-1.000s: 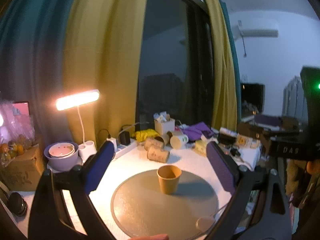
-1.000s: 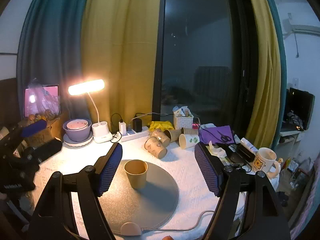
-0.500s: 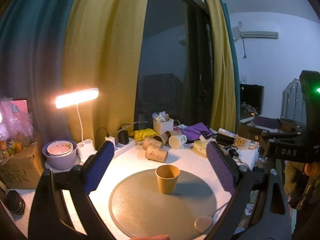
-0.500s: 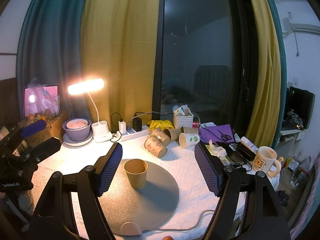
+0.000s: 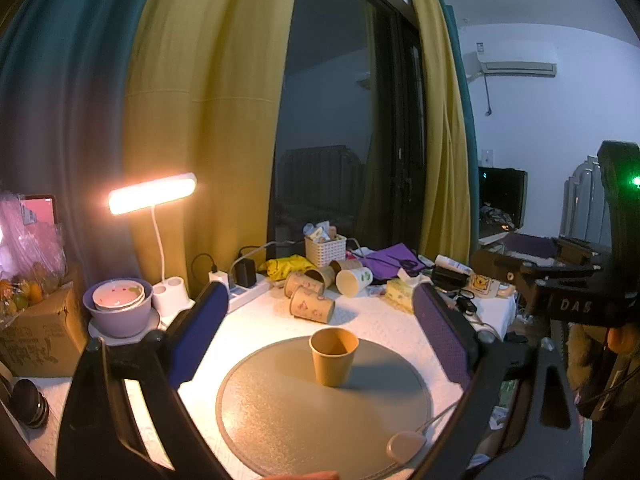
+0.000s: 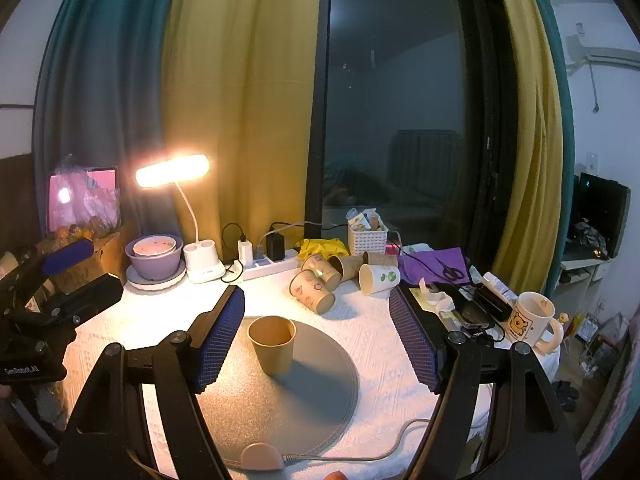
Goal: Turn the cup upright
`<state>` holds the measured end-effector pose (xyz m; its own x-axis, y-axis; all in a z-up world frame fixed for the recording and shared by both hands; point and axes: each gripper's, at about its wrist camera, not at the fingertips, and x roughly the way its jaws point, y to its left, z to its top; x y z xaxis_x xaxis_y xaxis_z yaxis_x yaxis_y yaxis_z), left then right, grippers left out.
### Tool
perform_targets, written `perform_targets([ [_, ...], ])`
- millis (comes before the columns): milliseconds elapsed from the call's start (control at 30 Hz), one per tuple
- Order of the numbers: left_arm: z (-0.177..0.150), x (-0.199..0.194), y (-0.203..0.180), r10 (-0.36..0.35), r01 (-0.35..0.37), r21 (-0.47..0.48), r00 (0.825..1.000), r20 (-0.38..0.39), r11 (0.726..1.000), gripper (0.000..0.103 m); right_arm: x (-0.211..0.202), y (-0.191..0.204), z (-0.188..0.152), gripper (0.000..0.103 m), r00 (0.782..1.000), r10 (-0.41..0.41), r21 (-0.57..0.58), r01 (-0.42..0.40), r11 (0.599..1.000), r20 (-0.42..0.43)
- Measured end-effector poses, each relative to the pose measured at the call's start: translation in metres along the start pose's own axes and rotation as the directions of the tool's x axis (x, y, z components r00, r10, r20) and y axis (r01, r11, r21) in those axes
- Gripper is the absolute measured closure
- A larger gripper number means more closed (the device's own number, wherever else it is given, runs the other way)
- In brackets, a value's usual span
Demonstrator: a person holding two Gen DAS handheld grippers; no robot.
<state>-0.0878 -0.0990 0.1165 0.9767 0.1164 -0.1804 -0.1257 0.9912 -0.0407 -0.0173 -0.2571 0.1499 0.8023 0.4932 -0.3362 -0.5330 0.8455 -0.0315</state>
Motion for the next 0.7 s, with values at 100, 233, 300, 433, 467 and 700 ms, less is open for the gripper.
perform_targets([
  [100, 0.0001, -0.0001, 0.0003, 0.001, -0.001, 0.0, 1.0, 0.0, 1.0, 0.009, 0.0003, 0.0009, -0.0021, 0.025, 1.0, 0.002, -0.001, -0.002, 1.0, -0.002],
  [233, 0.0003, 0.0002, 0.0013, -0.002, 0.002, 0.0, 1.0, -0.002, 1.0, 0.009, -0.0003, 0.0012, -0.0028, 0.025, 1.0, 0.001, 0.0, -0.001, 1.0, -0.003],
  [300, 0.0002, 0.0001, 0.0001, -0.003, 0.003, 0.003, 1.0, -0.004, 1.0, 0.009, -0.0003, 0.0015, -0.0032, 0.025, 1.0, 0.002, 0.0, -0.002, 1.0, -0.004],
  [433, -0.0006, -0.0007, -0.0034, -0.004, 0.004, 0.005, 1.0, -0.007, 1.0, 0.009, 0.0005, 0.0018, -0.0051, 0.025, 1.0, 0.005, -0.001, -0.005, 1.0, -0.007],
  [467, -0.0006, -0.0007, -0.0035, -0.003, 0.003, 0.005, 1.0, -0.007, 1.0, 0.009, -0.0001, 0.0017, -0.0057, 0.025, 1.0, 0.006, -0.001, -0.006, 1.0, -0.008],
  [700, -0.0004, -0.0006, -0.0031, -0.003, 0.003, 0.005, 1.0, -0.007, 1.0, 0.009, 0.0001, 0.001, -0.0054, 0.025, 1.0, 0.006, -0.001, -0.006, 1.0, -0.008],
])
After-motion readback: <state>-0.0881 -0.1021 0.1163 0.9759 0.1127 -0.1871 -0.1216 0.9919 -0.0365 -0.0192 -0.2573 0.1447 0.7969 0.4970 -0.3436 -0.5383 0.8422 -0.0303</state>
